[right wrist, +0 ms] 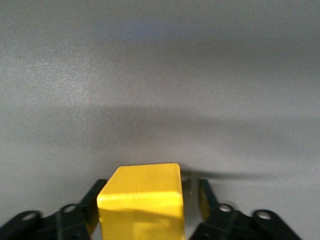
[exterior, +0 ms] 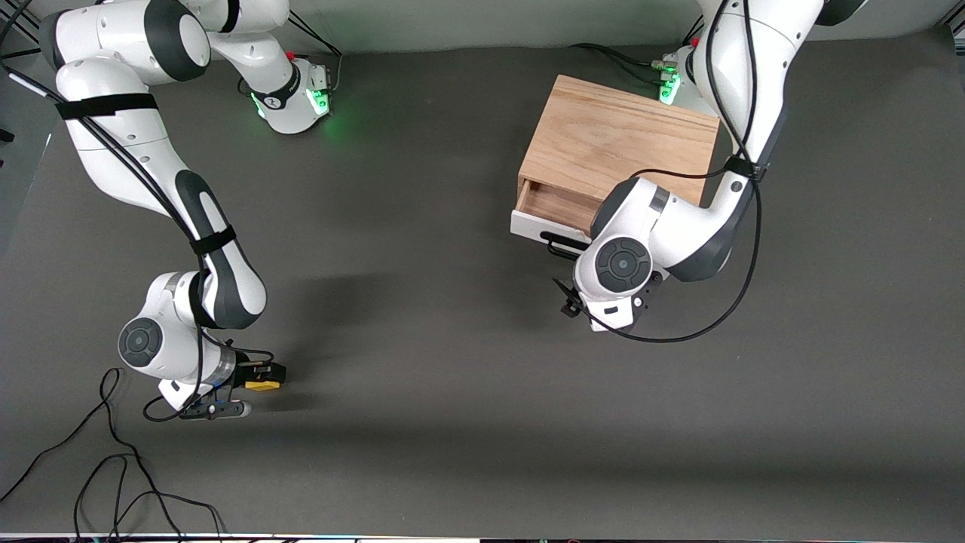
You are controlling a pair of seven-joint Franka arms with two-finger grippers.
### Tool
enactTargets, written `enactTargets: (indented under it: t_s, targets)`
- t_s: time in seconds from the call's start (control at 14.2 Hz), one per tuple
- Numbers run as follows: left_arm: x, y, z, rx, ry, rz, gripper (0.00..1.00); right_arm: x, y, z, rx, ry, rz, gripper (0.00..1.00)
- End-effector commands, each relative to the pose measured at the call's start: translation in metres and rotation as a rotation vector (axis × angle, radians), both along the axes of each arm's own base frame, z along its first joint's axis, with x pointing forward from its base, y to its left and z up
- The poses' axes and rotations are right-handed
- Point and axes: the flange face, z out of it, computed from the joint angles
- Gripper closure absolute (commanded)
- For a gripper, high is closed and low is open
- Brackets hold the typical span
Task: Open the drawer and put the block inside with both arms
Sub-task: 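Pull the drawer open by its handle with the left gripper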
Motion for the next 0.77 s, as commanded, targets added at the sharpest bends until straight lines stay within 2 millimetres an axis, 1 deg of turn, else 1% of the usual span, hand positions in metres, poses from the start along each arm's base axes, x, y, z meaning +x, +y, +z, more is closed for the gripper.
enactTargets:
  t_s: [0.0, 0.14, 0.21, 0.28, 0.49, 0.56, 0.63, 0.7]
  targets:
    - [0.059, 0.035, 0.041, -0.010, -0.162, -0.056, 0.01, 0.000, 0.003, 0.005, -0.009, -0.012, 0.014, 0.60]
    - [0.052, 0.035, 0.050, 0.005, -0.127, -0.056, 0.01, 0.000, 0.002, 0.005, -0.009, -0.011, 0.013, 0.62]
    - [0.052, 0.035, 0.062, 0.013, -0.108, -0.051, 0.01, 0.000, 0.002, 0.006, -0.009, -0.011, 0.011, 0.62]
    - [0.051, 0.033, 0.077, 0.020, -0.087, -0.052, 0.01, 0.000, 0.002, 0.006, -0.008, -0.011, 0.009, 0.62]
    - [0.047, 0.038, 0.124, 0.025, 0.000, -0.044, 0.01, 0.000, 0.002, 0.006, -0.008, -0.009, 0.007, 0.62]
    - [0.043, 0.042, 0.142, 0.036, 0.023, -0.053, 0.01, 0.000, 0.002, 0.006, -0.008, -0.009, 0.013, 0.68]
    - [0.037, 0.047, 0.172, 0.046, 0.036, -0.063, 0.01, 0.001, 0.003, 0.007, -0.009, -0.012, 0.016, 0.82]
    - [0.030, 0.054, 0.194, 0.047, 0.051, -0.093, 0.01, 0.002, 0.006, 0.011, -0.006, -0.018, 0.013, 0.96]
